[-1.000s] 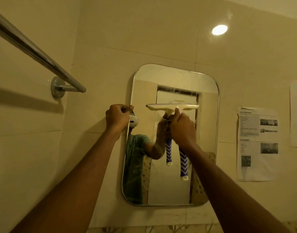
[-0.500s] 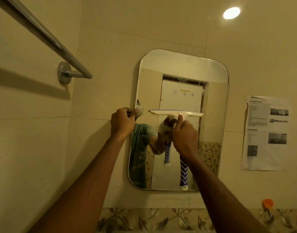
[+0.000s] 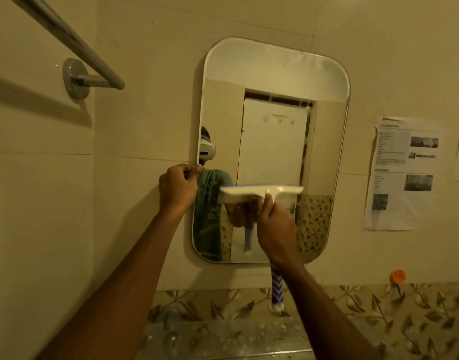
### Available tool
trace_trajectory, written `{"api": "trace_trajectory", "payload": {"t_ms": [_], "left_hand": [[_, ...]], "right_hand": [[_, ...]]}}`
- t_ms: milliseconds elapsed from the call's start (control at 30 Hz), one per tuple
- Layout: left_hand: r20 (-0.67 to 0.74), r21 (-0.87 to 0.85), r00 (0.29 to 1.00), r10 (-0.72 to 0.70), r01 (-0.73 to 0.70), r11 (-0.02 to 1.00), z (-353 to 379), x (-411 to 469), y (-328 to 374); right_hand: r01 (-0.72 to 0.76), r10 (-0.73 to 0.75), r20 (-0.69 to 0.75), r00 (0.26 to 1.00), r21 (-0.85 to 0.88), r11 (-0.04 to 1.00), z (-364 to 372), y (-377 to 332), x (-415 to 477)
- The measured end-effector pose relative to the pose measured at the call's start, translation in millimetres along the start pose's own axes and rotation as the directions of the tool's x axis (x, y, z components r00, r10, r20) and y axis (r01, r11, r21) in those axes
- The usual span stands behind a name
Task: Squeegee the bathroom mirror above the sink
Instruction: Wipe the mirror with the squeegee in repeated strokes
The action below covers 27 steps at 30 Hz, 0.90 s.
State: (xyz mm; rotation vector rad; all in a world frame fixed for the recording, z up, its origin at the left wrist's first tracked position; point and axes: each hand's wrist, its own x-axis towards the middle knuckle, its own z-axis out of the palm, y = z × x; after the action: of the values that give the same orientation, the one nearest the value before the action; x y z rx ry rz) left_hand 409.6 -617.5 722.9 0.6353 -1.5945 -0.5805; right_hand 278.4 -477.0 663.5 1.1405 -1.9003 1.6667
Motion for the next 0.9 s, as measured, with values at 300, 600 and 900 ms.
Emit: {"api": "trace_trajectory", "payload": {"t_ms": [300, 600, 900], "left_hand": [[0.006, 0.037, 1.000, -0.006, 0.005, 0.999, 3.0, -16.7, -20.8], [0.043, 0.025, 0.998, -0.048, 0.047, 0.999, 1.4, -31.9, -27.7], [0.064, 0.055, 0.996, -0.065, 0.062, 0.997, 3.3, -47.6, -47.3]], "right_hand": [[-0.033, 0.033, -0.012, 0.999, -0.035, 0.999, 16.3, 15.2, -10.5], [-0.099, 0.106, 0.064, 0.992, -0.095, 0.991, 9.1, 27.6, -52.2], [-0.134, 0.139, 0.052, 0.989, -0.089, 0.987, 17.7, 34.7, -58.3]]}}
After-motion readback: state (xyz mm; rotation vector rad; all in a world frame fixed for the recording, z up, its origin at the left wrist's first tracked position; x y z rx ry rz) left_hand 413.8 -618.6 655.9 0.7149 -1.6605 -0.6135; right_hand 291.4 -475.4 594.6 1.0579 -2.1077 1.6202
